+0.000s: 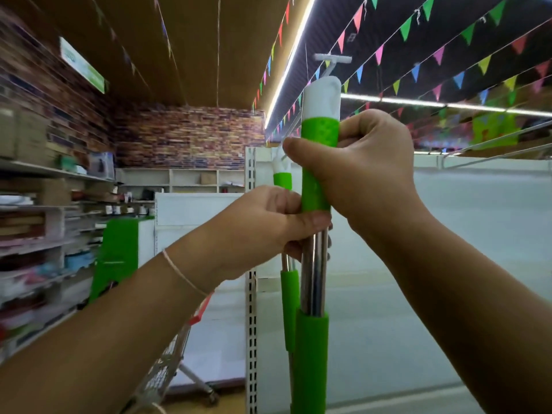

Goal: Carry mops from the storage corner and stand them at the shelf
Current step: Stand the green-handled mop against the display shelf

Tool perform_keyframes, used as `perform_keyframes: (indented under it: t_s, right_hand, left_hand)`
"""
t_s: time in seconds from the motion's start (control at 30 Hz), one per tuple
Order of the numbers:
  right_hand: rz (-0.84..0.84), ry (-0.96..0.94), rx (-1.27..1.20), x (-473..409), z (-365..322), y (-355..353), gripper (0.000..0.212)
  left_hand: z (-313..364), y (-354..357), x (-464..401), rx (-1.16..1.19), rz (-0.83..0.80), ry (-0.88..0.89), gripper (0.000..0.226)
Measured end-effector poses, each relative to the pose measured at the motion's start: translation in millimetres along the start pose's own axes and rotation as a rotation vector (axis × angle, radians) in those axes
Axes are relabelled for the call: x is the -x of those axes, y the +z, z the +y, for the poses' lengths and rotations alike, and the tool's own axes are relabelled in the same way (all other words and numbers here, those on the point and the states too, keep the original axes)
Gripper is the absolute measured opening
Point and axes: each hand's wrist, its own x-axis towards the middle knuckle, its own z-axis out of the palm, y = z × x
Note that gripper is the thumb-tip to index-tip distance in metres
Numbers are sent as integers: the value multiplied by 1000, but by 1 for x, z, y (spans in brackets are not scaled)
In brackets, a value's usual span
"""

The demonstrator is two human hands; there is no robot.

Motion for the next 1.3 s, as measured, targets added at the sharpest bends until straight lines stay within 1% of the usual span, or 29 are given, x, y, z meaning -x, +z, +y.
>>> perform_keyframes:
  t_s: [0.17, 0.27, 0.4, 0.53, 0.7, 0.97, 1.3]
  right_hand:
    - [20, -11, 19, -2, -2, 1, 47]
    - [20, -23, 35, 0, -1, 1, 47]
    - [29, -14, 49, 1, 2, -1, 46]
    - [13, 17, 61, -1, 6, 0, 43]
    - [-17, 32, 82, -3, 12, 9, 46]
    - [-15, 3, 108, -5, 11, 10, 43]
    - [-15, -81, 264, -12, 7, 12, 46]
  left_hand:
    - [5, -3, -2, 40, -56, -34, 33]
    - [6, -4, -3, 45, -78, -51, 37]
    - [5, -1, -6, 37, -96, -57, 27]
    - [-2, -1, -10, 33, -69, -82, 30]
    - [-13, -7, -16, 12, -34, -100, 26]
    - [-15, -14, -21, 33, -103, -76, 26]
    - [-21, -25, -29, 157, -181, -26, 23]
